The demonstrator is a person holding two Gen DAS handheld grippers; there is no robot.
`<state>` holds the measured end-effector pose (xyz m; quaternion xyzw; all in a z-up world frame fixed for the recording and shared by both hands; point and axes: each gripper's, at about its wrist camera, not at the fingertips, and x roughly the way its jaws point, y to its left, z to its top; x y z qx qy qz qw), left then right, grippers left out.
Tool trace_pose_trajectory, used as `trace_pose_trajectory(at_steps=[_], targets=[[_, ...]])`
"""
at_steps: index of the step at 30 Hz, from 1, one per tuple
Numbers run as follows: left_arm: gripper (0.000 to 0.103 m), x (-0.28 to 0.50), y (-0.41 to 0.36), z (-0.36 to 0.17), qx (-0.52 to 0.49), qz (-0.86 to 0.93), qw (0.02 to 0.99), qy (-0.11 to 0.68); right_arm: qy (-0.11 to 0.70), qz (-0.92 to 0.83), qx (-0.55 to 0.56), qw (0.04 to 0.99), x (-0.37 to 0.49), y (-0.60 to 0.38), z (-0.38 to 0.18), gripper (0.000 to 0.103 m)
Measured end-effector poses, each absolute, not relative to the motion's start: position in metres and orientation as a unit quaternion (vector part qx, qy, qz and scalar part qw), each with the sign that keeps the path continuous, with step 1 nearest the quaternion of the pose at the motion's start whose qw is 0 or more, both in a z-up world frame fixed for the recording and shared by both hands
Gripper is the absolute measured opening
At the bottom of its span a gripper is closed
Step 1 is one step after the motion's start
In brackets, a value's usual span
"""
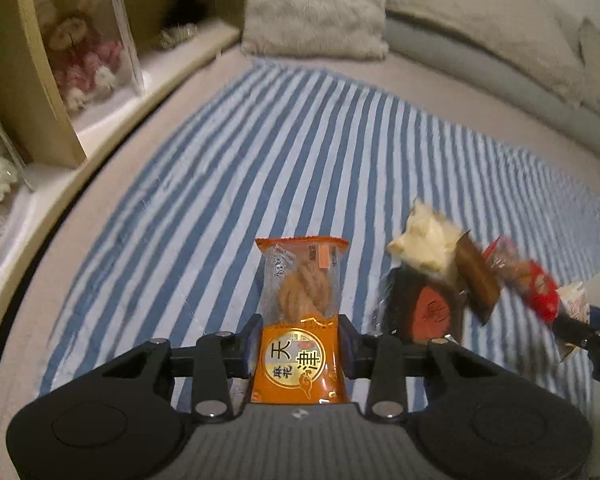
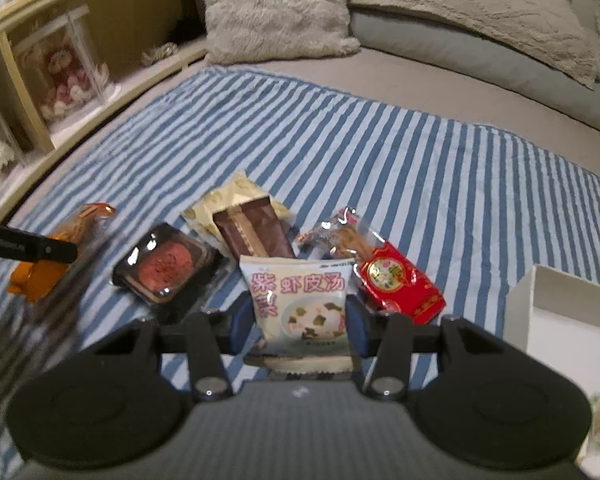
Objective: Organize snacks
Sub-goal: 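Carry the orange pack and white packet over the white tray with both tools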
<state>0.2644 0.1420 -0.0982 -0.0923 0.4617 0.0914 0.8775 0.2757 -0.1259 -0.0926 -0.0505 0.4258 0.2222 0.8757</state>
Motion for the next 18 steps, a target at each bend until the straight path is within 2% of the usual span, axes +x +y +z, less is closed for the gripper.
trace_pose_trajectory(at_steps=[12, 18], targets=[[0.04, 0.227, 0.093, -0.055, -0.073, 0.045, 0.91, 0.405, 0.398, 0.204, -0.015, 0.894, 0.242, -0.153, -0.055, 0.054], [0.04, 0.217, 0.065, -0.05, -0.064, 0.028, 0.913, 0.402, 0.383, 0.195, 0.0, 0.903, 0.223, -0.175, -0.04, 0.054]])
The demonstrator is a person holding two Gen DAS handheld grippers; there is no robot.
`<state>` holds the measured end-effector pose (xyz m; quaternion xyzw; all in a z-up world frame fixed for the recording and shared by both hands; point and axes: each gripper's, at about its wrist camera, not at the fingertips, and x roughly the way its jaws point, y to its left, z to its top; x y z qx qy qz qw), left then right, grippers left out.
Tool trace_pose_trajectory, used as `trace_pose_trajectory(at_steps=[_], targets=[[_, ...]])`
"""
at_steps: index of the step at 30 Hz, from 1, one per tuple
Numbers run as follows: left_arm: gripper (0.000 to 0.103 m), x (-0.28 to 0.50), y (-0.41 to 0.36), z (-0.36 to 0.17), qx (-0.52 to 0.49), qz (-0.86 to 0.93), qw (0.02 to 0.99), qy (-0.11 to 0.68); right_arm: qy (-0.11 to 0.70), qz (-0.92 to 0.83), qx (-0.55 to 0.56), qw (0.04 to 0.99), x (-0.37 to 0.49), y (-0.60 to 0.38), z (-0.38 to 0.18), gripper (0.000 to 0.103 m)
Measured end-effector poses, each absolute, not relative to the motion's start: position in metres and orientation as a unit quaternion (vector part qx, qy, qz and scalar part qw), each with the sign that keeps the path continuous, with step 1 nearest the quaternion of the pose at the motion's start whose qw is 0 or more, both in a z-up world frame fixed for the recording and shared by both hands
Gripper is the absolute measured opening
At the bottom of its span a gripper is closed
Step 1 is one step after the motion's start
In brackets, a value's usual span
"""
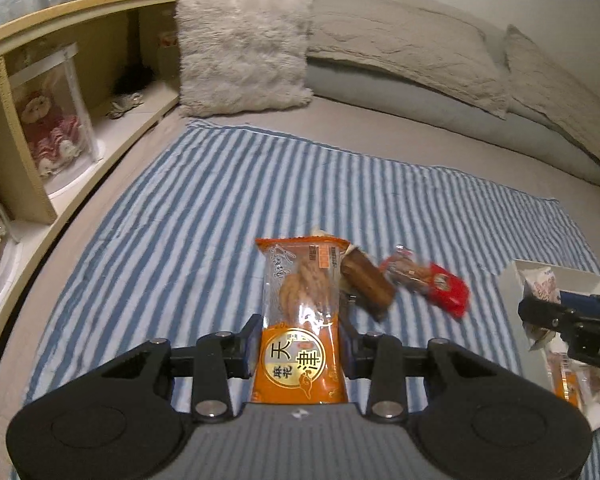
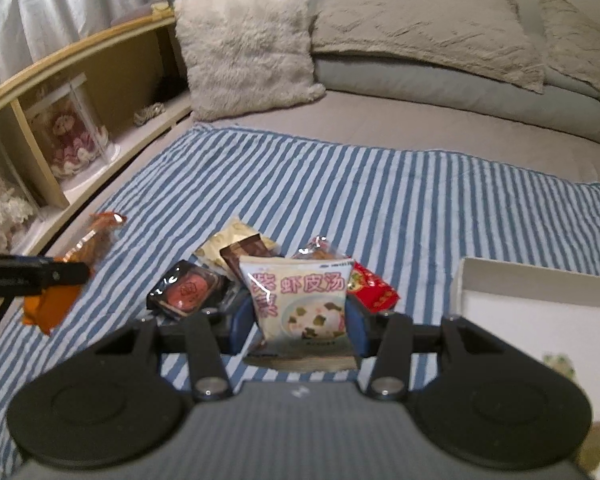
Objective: Organize snacks
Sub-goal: 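Carry the orange pack and white packet over the white tray with both tools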
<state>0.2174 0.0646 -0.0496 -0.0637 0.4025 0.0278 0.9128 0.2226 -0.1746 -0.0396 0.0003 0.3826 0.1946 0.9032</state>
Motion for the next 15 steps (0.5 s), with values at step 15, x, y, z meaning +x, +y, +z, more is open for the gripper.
trace_pose_trajectory(at_steps=[15], targets=[[0.04, 0.214, -0.025, -0.035, -0.095, -0.058, 0.919, 0.378, 0.359, 0.13, 0.007, 0.924, 0.187, -0.247, -0.022, 0.054]])
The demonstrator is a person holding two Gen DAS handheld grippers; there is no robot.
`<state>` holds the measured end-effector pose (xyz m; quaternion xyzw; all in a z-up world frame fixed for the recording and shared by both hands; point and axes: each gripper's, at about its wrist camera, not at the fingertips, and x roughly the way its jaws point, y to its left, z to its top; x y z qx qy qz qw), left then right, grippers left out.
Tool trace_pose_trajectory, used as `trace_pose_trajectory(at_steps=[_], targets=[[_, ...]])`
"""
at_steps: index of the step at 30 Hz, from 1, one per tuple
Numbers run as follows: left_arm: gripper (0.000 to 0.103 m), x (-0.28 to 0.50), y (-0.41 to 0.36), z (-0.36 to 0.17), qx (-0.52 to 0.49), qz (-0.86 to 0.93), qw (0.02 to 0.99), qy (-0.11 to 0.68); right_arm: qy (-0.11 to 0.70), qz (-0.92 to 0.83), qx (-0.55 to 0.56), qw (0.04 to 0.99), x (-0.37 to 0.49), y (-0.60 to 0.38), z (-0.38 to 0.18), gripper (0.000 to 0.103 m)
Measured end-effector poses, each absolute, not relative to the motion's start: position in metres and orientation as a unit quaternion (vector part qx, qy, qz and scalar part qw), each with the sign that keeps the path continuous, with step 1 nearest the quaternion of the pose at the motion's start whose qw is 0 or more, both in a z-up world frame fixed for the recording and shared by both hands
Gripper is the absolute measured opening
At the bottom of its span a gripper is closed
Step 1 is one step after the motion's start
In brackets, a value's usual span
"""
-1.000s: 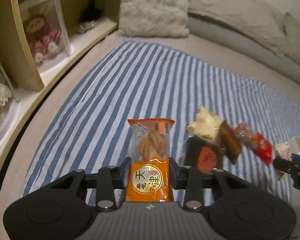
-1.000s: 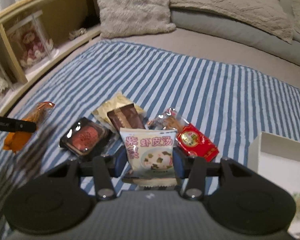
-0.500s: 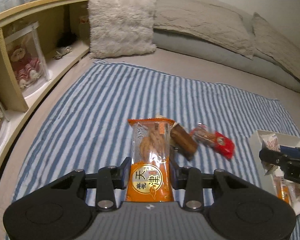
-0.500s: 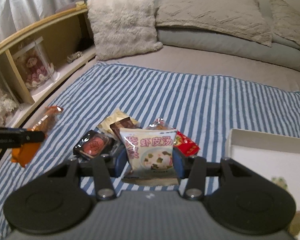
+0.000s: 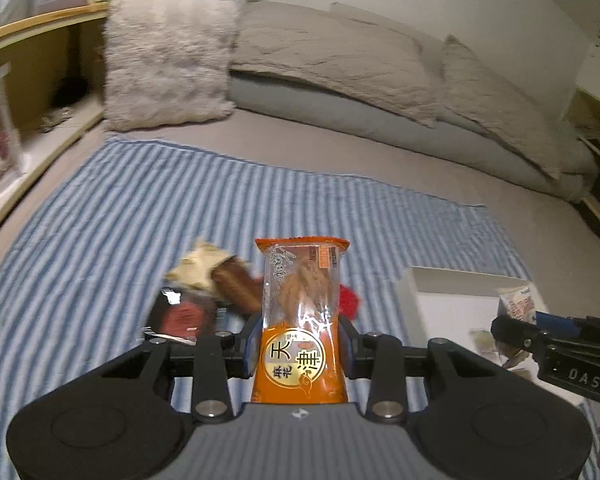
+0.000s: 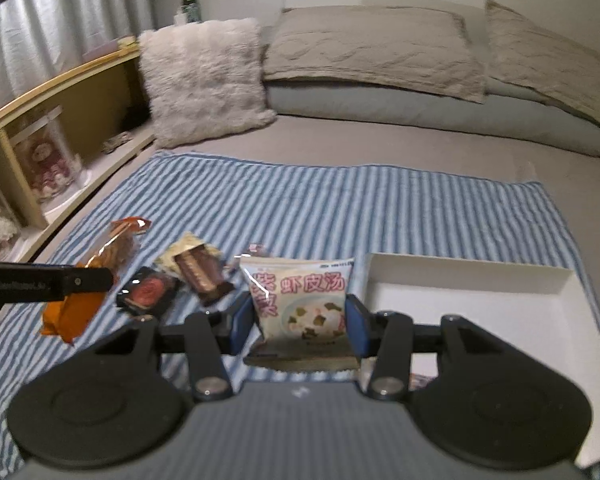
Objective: Organize snacks
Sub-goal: 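Carry the orange pack and white packet over the white tray with both tools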
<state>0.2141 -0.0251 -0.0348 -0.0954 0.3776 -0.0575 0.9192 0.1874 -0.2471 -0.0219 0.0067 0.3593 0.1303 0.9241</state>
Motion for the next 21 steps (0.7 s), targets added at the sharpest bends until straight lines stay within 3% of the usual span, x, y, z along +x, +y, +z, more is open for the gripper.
trace_pose_trajectory(at_steps=[21], targets=[[0.04, 0.249, -0.126, -0.058, -0.118, -0.17, 0.894, 0.396, 0.381, -0.014, 0.04, 0.924, 0.18, -0.373, -0.053, 0.054]])
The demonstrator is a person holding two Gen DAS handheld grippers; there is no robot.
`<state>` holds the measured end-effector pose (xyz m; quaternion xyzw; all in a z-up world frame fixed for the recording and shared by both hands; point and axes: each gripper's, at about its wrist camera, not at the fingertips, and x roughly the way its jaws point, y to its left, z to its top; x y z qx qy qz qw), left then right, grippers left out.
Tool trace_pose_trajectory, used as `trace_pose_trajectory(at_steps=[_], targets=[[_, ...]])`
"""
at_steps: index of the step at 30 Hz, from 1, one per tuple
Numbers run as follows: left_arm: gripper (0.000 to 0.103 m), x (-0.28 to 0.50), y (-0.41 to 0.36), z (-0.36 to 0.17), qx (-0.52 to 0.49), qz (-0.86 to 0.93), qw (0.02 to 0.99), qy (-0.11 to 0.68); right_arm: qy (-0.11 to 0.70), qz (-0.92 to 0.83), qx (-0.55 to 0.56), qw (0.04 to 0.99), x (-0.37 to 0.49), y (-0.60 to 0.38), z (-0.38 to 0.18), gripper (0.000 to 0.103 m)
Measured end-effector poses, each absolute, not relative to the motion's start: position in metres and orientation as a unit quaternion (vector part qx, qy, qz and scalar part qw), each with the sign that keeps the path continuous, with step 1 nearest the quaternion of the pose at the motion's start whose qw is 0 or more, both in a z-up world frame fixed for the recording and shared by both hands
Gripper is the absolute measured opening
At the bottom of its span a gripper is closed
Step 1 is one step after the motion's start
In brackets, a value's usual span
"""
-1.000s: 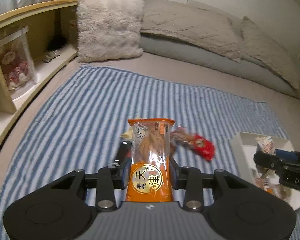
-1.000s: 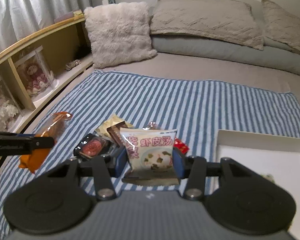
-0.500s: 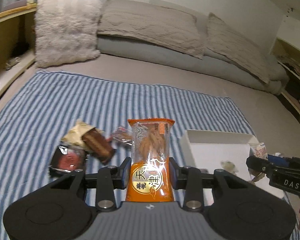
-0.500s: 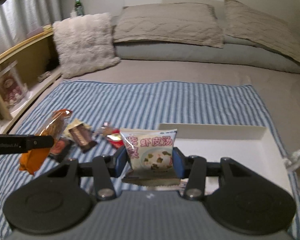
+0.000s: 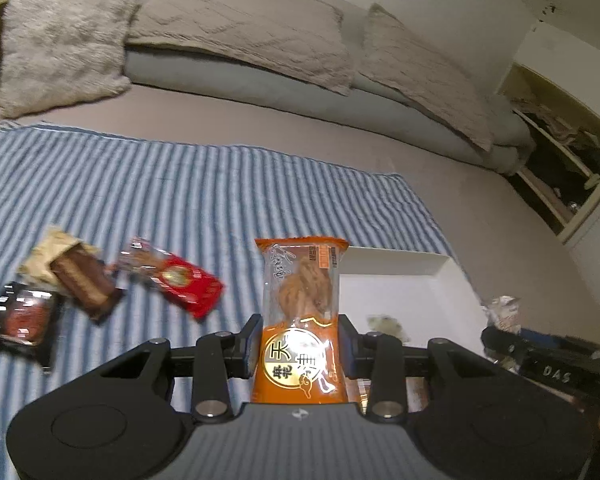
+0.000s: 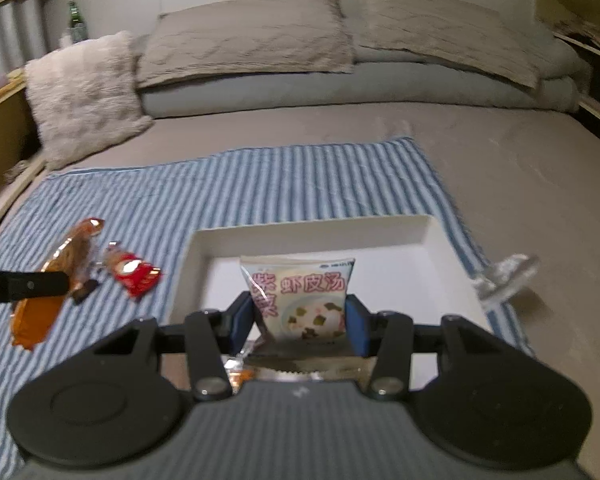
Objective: Organize snacks
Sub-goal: 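Carry the orange pack and white packet over the white tray with both tools, then lower both packs into the white tray and open both tools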
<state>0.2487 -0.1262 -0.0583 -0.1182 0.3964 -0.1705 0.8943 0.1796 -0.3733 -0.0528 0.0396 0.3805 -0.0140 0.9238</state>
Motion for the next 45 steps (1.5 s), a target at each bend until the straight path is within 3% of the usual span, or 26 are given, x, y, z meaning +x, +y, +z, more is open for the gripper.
trace_pose_trajectory(at_steps=[28, 36, 45], targets=[[0.041, 0.337, -0.227, -0.147, -0.263, -0.233, 0.822, 0.448, 0.423, -0.078, 0.049, 0.902, 0.182, -0.451, -0.098, 0.054], [0.04, 0.359, -0.221, -0.175, -0.237, -0.197, 0.832, 0.461, 0.429, -0.072, 0.047, 0.899, 0.18, -0.458, -0.101, 0.054], [0.047, 0.353, -0.226, -0.16, -0.156, -0.163, 0.878, 0.423, 0.453, -0.09, 0.027, 0.887, 0.181, -0.469, -0.116, 0.055]])
